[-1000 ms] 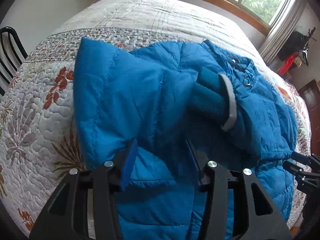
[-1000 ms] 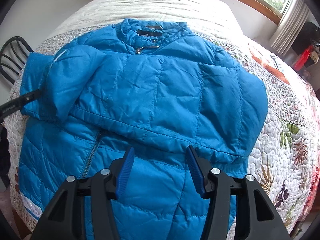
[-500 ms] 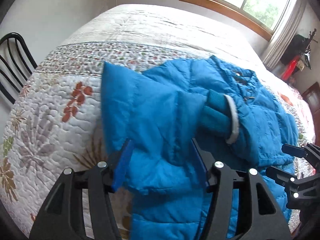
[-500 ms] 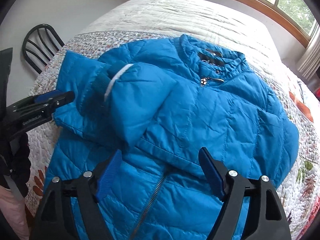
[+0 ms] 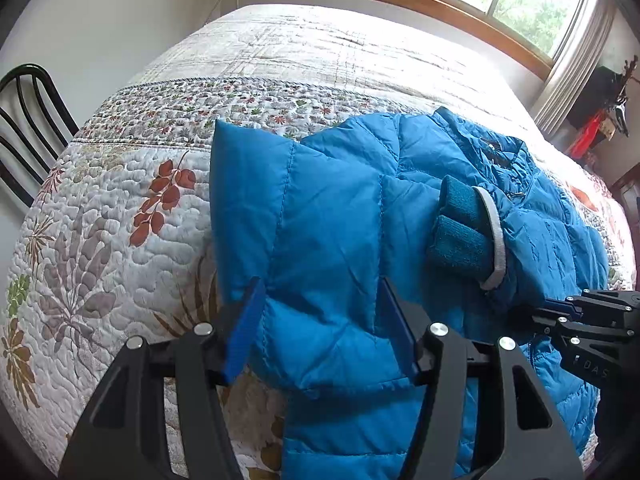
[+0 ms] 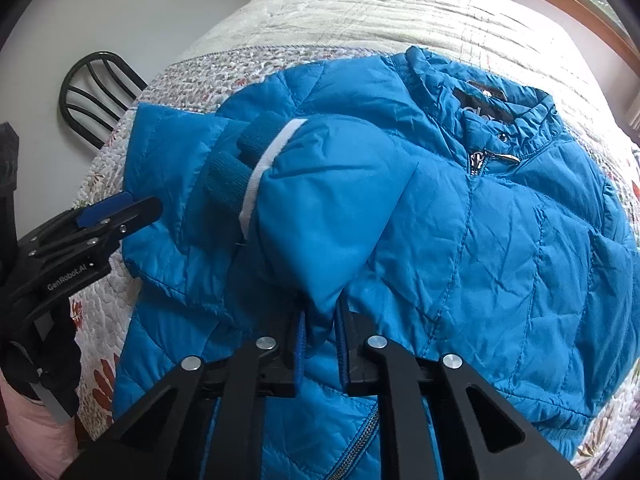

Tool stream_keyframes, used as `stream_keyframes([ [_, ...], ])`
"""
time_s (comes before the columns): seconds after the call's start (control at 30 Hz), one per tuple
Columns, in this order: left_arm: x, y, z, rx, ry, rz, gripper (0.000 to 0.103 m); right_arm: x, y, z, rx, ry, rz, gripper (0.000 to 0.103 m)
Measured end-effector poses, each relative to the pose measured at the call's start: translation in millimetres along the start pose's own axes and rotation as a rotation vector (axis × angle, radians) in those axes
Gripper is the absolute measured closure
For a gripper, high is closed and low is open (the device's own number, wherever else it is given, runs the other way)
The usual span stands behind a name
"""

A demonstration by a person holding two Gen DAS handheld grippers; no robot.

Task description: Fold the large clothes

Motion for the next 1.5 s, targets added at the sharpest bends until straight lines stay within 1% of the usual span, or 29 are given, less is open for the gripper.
stream_keyframes([
  [0.13,2.0,-2.8,-1.5,0.000,-0.004,0.006,0.045,12.6,-1.3,1.4,0.019,-0.029,0.018,0.096],
  [0.23,7.5,-7.7,-3.5,-0.008,-0.015,0.012,0.045,25.6,-10.3,4.9,0.001,-0.047,0.026,0.097],
  [0.3,12.0,-11.8,-4.9,-0.014,-0.025,0.014,0.044,33.7,-18.4,5.7,-0.006,-0.062,0.050,0.097],
  [0.47,14.4,-27.9,-7.1,-0.032,-0.027,0.034,0.043,54.2,-50.7,10.7,-0.056,-0.090,0.126,0.097],
  [0.67,-0.8,-60.7,-0.4,-0.075,0.008,0.072,0.043,69.4,-89.7,19.6,-0.125,-0.099,0.164,0.097],
  [0.77,-13.4,-72.6,4.9,-0.089,0.035,0.087,0.043,67.7,-101.1,25.3,-0.140,-0.086,0.177,0.097],
  [0.83,-21.8,-77.4,8.3,-0.098,0.054,0.081,0.043,60.6,-108.8,30.9,-0.154,-0.061,0.176,0.097],
  [0.97,-30.5,-78.8,12.0,-0.105,0.073,0.074,0.043,40.8,-119.5,40.7,-0.181,-0.015,0.172,0.097],
  [1.03,-30.6,-77.8,11.6,-0.107,0.075,0.075,0.043,38.5,-121.2,44.9,-0.196,-0.011,0.160,0.096],
  [1.07,-29.2,-76.8,11.4,-0.108,0.075,0.074,0.043,40.6,-120.8,46.2,-0.197,-0.019,0.151,0.095],
  [1.13,-24.5,-74.1,10.6,-0.109,0.070,0.071,0.043,49.3,-122.4,47.2,-0.202,-0.032,0.154,0.088],
  [1.17,-22.1,-73.1,10.0,-0.108,0.066,0.072,0.043,56.8,-122.4,46.6,-0.205,-0.045,0.153,0.082],
  [1.23,-16.0,-71.3,8.4,-0.107,0.053,0.073,0.043,72.1,-120.3,41.5,-0.194,-0.079,0.150,0.079],
  [1.27,-14.6,-70.7,7.1,-0.108,0.048,0.072,0.043,77.8,-117.9,37.9,-0.183,-0.091,0.152,0.075],
  [1.3,-13.4,-70.7,5.9,-0.108,0.045,0.071,0.043,82.0,-115.1,32.4,-0.167,-0.103,0.157,0.067],
  [1.33,-13.0,-70.9,4.9,-0.109,0.044,0.068,0.043,84.3,-110.9,26.5,-0.145,-0.114,0.167,0.062],
  [1.37,-13.6,-71.6,4.4,-0.109,0.045,0.065,0.043,83.9,-106.8,20.4,-0.124,-0.118,0.181,0.056],
  [1.43,-15.0,-73.7,4.2,-0.112,0.048,0.062,0.043,77.1,-94.5,8.6,-0.068,-0.115,0.198,0.055],
  [1.47,-15.2,-75.0,4.3,-0.113,0.048,0.066,0.043,71.4,-88.6,3.0,-0.044,-0.107,0.192,0.051],
  [1.5,-15.4,-76.8,4.5,-0.114,0.049,0.071,0.043,63.7,-83.1,-1.1,-0.022,-0.095,0.191,0.042],
])
Point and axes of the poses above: each gripper's, at about its wrist camera, not at the fingertips, and x roughly against the way its jaws point, y to its left, z to its underside, the point moved 8 cm from there along -x, roughly the way its jaws point, and after that the axes turned 3 degrees about -y, right-handed, at the moved point
